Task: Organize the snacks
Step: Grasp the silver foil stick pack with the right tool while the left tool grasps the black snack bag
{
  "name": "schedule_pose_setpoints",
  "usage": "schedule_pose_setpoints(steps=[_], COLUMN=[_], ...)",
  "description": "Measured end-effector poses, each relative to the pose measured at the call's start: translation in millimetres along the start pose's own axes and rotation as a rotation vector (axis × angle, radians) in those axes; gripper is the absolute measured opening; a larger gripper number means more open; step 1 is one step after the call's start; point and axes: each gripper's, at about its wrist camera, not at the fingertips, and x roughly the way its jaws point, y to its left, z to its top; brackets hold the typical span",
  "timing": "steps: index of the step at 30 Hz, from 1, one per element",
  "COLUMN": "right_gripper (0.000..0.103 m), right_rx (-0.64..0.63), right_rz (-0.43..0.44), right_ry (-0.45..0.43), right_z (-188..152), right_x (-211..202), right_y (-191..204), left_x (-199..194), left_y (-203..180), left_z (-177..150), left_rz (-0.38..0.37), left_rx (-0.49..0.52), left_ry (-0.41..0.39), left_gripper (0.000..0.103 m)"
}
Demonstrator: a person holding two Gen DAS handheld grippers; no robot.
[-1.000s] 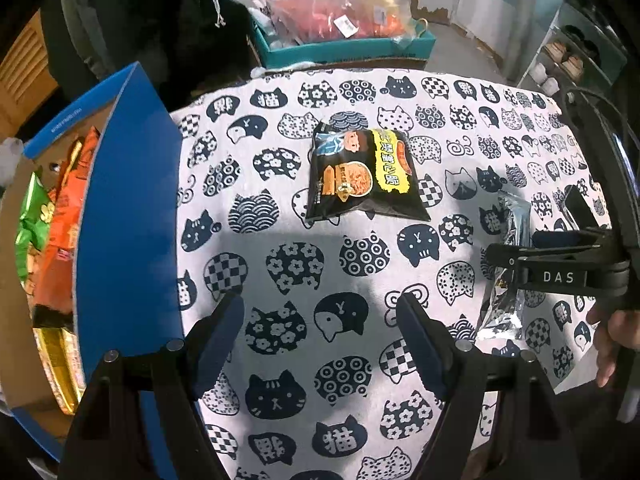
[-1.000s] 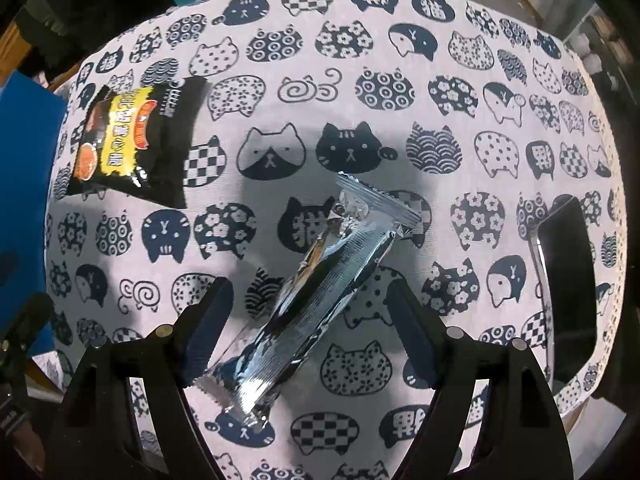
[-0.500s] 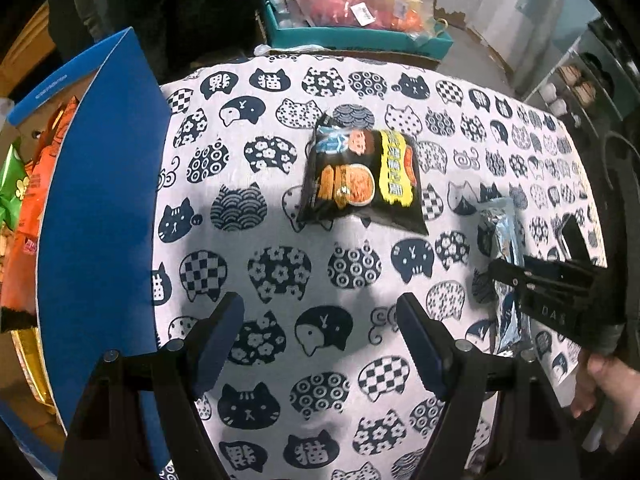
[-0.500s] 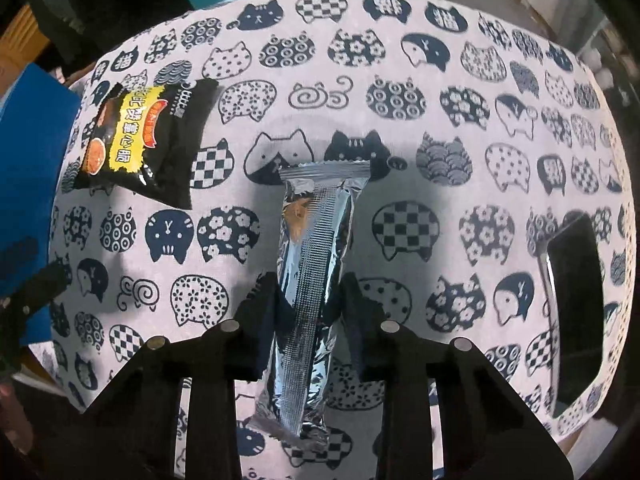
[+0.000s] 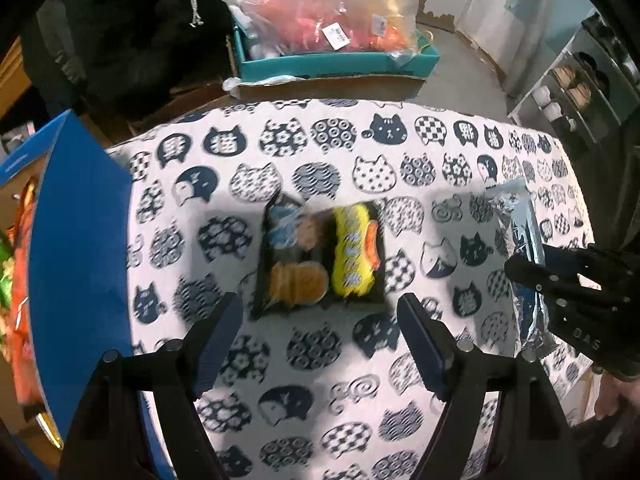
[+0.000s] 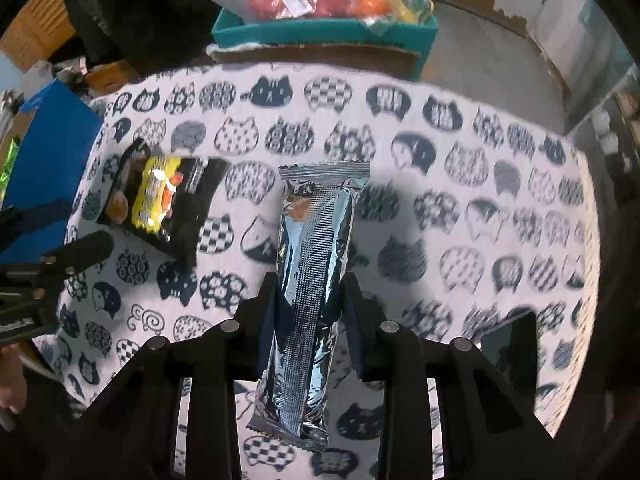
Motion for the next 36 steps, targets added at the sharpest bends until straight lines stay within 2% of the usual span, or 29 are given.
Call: schedule_pose_setpoints(steps=[5, 9, 12, 14, 20, 26, 33, 36], right_gripper=[0.029, 0.029, 0.029, 0.029, 0.029, 0.029, 0.029, 0.029], right_rx=[-0.036, -0.086, -0.107, -0.111, -0.099, -0.092, -0.092, -0.089], right_rz=[0.007, -0.026, -0.03, -0.026, 0.003, 0.016, 0.012, 0.015], right_ry=[-0.001, 0.001, 0.003, 0.002, 0.003, 0.0, -0.006, -0.008], right_z=[15.8, 26.4, 33.7, 37.6, 42.5, 43.9, 43.7, 43.3], right_x=[-5.2, -11.5, -7.6, -2.4, 12.1, 19.1, 19.4, 18.9], right_y=[-13.8, -21.1, -19.6, -18.3, -15.0, -14.4, -15.8, -14.7], left_x=[16.7, 35.5, 44.7, 49.8, 61.2, 67.5, 56.6, 48.1], left_y=[-8.5, -10.2, -10.9, -11.8, -20.2, -30.0, -31.1, -36.6], left_z=[15.2, 18.7, 19.1, 19.6, 20.6, 16.3, 7.7, 4.0], left_rz=[0.003, 0.027, 0.063, 0.082, 0.136, 0.184, 0.173, 0.173], left_rx=[-0.003, -0.008, -0.004, 0.005, 0.073, 0.157, 0.189, 0.235], left_ry=[0.029, 0.073, 0.067, 0.062, 0.026, -0.019, -0.085, -0.106], left_gripper=[0.081, 0.081, 0.081, 0.088, 0.094, 0.095, 0.078, 0.069])
